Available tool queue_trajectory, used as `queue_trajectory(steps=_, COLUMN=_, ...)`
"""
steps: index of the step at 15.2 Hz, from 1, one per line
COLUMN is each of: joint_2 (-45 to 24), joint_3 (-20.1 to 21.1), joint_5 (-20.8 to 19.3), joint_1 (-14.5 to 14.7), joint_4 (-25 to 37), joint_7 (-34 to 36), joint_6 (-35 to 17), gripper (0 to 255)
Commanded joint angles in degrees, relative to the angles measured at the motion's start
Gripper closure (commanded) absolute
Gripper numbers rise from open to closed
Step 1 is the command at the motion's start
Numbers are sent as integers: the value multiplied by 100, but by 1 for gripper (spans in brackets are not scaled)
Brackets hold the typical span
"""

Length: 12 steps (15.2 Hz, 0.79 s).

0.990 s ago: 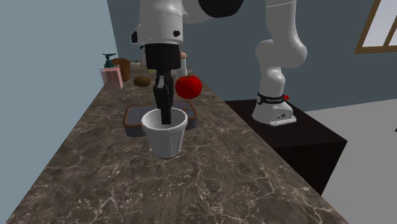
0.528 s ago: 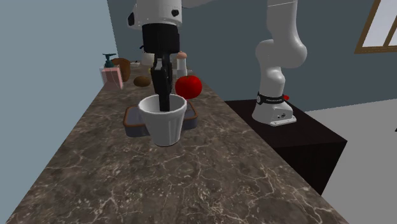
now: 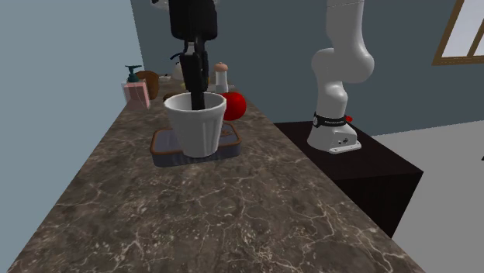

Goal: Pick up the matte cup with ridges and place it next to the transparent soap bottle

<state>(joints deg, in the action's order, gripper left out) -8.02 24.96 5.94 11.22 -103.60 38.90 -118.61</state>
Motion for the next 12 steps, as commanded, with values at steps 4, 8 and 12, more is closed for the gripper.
queue_trajectory(steps=4, joint_2=79, joint_3=5, joint_5=16, joint_1=-5, joint_4=303, joint_7=36, joint_6=375, gripper=255)
queue_trajectory(steps=8, joint_2=106, joint_3=6, joint_5=14, joint_1=-7, joint_4=579, joint_7=68, joint_6=673, gripper=255)
queue_trajectory(steps=12, joint_2=110, joint_3=8, joint_5=3, joint_1=-4, joint_4=881, joint_7=107, joint_6=977, gripper=255)
